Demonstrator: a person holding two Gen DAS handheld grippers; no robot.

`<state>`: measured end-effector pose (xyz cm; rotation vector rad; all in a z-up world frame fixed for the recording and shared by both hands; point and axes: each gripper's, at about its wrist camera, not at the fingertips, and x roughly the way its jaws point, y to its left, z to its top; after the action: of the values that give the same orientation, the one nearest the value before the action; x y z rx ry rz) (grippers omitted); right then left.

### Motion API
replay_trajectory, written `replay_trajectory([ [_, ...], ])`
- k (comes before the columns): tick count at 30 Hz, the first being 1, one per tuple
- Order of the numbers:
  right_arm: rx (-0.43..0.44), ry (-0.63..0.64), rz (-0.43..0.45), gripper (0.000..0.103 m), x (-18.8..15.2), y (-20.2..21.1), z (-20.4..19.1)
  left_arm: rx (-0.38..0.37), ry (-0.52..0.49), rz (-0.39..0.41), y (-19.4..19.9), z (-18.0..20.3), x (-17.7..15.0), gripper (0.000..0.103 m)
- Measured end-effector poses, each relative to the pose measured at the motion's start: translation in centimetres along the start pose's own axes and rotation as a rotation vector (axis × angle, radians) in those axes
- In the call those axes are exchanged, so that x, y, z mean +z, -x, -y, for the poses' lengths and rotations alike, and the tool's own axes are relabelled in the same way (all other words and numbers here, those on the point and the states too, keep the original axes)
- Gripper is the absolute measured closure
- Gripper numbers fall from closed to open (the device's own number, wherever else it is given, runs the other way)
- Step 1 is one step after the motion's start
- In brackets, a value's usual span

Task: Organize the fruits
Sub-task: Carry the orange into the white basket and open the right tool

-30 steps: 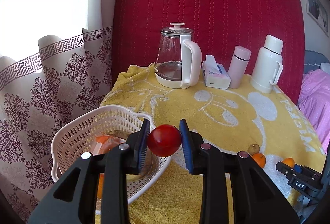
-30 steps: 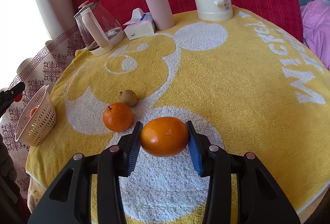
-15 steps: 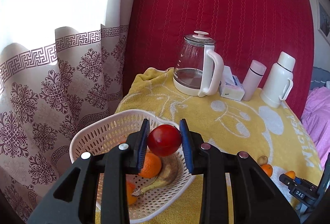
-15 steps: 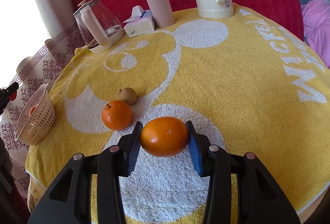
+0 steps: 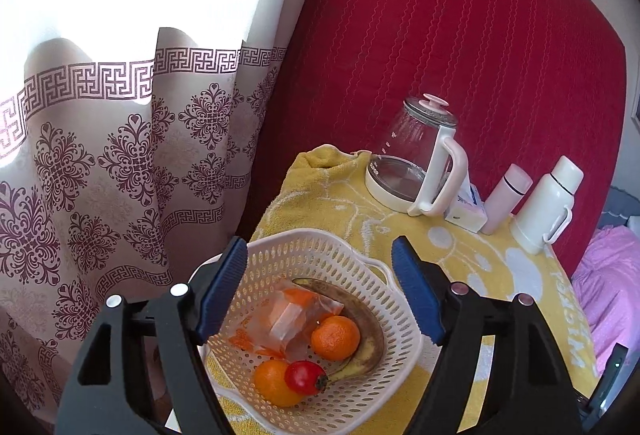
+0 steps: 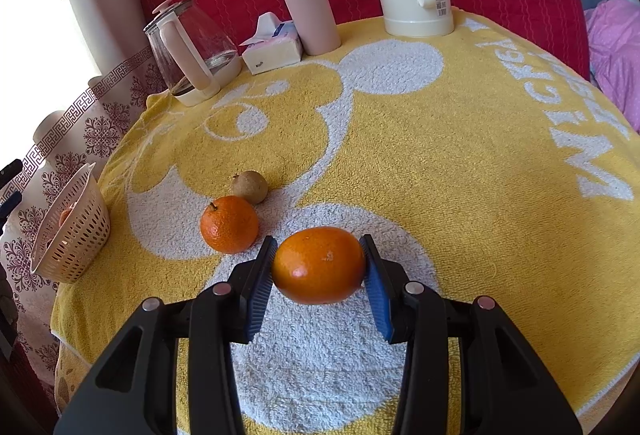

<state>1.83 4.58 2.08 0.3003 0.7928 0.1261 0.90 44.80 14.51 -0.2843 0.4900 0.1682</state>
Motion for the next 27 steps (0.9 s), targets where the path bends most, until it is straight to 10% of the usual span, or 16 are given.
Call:
replay_trajectory([
  [27,0.425,0.297,-0.090,0.060,1.7,0.0,-23.9,0.041,0.084,0.076,2.2,-3.8,1.8,0.010],
])
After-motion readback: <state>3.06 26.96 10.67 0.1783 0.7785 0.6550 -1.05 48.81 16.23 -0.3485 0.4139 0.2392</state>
